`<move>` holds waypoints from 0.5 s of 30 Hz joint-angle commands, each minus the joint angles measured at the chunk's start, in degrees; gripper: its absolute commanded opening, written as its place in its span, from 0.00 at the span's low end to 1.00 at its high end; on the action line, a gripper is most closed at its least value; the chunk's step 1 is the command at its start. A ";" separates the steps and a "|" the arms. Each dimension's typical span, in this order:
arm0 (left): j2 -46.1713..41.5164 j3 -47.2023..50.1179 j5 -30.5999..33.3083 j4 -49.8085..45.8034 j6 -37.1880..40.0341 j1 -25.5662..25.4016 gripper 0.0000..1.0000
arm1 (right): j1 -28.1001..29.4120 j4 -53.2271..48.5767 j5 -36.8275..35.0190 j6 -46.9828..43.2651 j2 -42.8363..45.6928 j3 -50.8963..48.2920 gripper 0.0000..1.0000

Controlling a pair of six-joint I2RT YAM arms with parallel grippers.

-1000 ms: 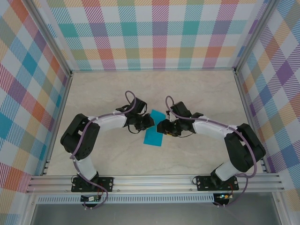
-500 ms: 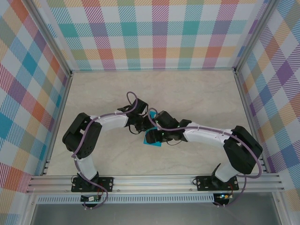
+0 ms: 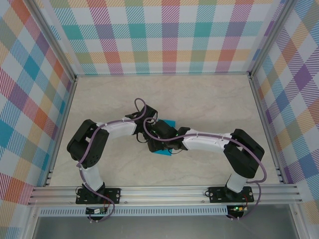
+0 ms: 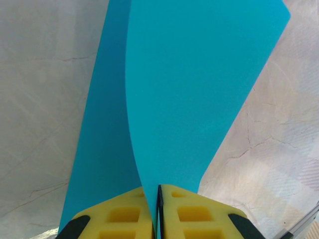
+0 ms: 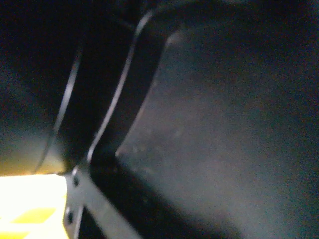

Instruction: Fold a paper plane with a square sheet of paper (pick it up from the middle)

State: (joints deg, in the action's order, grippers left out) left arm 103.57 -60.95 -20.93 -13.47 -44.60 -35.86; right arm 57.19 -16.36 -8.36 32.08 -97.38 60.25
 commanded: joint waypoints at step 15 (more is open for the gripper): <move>-1.89 -1.28 -0.96 0.47 -0.79 -0.53 0.10 | 1.58 2.38 -3.03 -0.42 3.33 -5.15 0.62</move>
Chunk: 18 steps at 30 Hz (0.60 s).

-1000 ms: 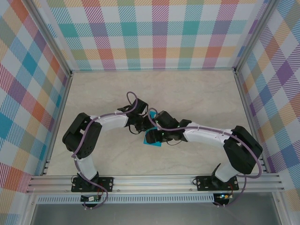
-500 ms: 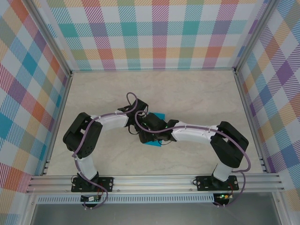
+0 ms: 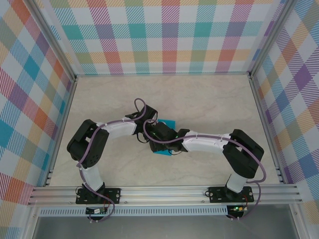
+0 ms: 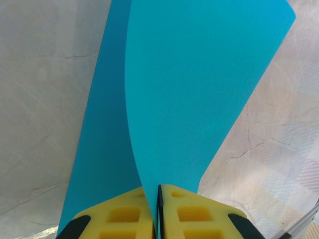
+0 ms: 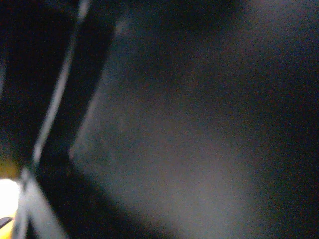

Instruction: Fold a paper plane with a square sheet of paper (pick it up from the middle)

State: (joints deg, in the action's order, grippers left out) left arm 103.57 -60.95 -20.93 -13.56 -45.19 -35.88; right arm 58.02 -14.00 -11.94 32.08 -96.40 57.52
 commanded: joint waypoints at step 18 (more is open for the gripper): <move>-3.51 -0.15 -0.75 1.50 -1.02 -0.48 0.10 | 1.96 0.50 -1.78 -1.15 4.06 -3.64 0.43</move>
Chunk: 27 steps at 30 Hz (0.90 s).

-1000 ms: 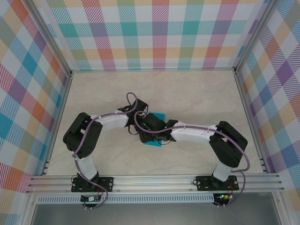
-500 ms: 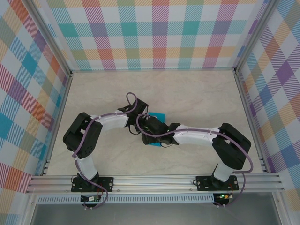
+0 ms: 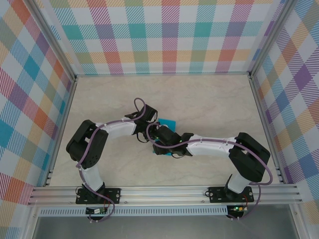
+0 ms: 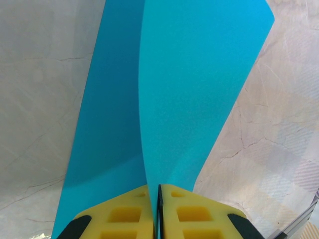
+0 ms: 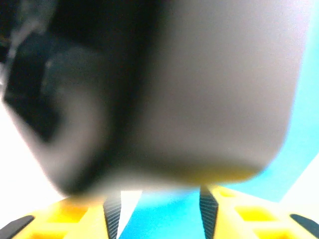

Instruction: Fold a paper plane with a square sheet of paper (pick it up from the middle)

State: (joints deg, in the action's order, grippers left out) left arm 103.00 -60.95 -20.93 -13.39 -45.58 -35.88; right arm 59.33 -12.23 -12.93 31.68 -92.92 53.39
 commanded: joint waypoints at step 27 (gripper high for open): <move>-11.66 3.29 12.66 -4.98 -2.97 -0.51 0.47 | -8.36 2.26 12.36 0.10 7.79 -5.88 0.10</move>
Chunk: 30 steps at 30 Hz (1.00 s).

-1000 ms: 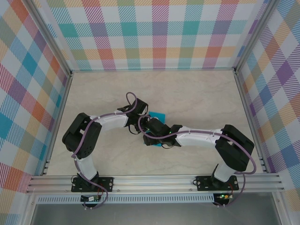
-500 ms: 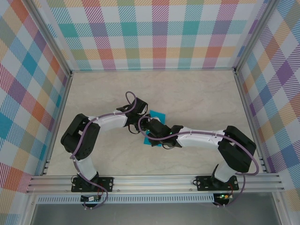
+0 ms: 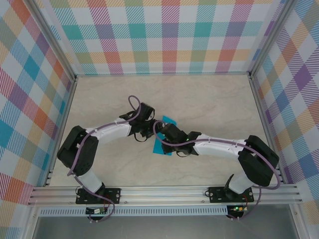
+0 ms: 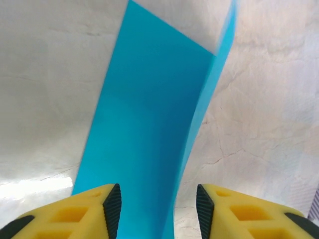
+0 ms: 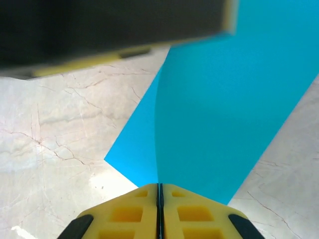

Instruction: Fold a paper plane with a square sheet of paper (pick it up from the middle)

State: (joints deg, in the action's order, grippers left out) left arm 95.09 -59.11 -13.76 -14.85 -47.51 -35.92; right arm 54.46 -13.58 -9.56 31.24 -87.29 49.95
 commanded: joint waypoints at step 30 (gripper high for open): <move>-0.26 10.46 0.96 3.80 -2.70 -8.80 0.23 | -19.30 1.02 26.26 -1.26 -5.46 -1.18 0.16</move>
State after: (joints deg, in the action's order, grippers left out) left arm 93.60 -49.76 -12.95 -11.68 -49.41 -43.86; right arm 35.29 -11.18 16.75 30.79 -91.83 47.05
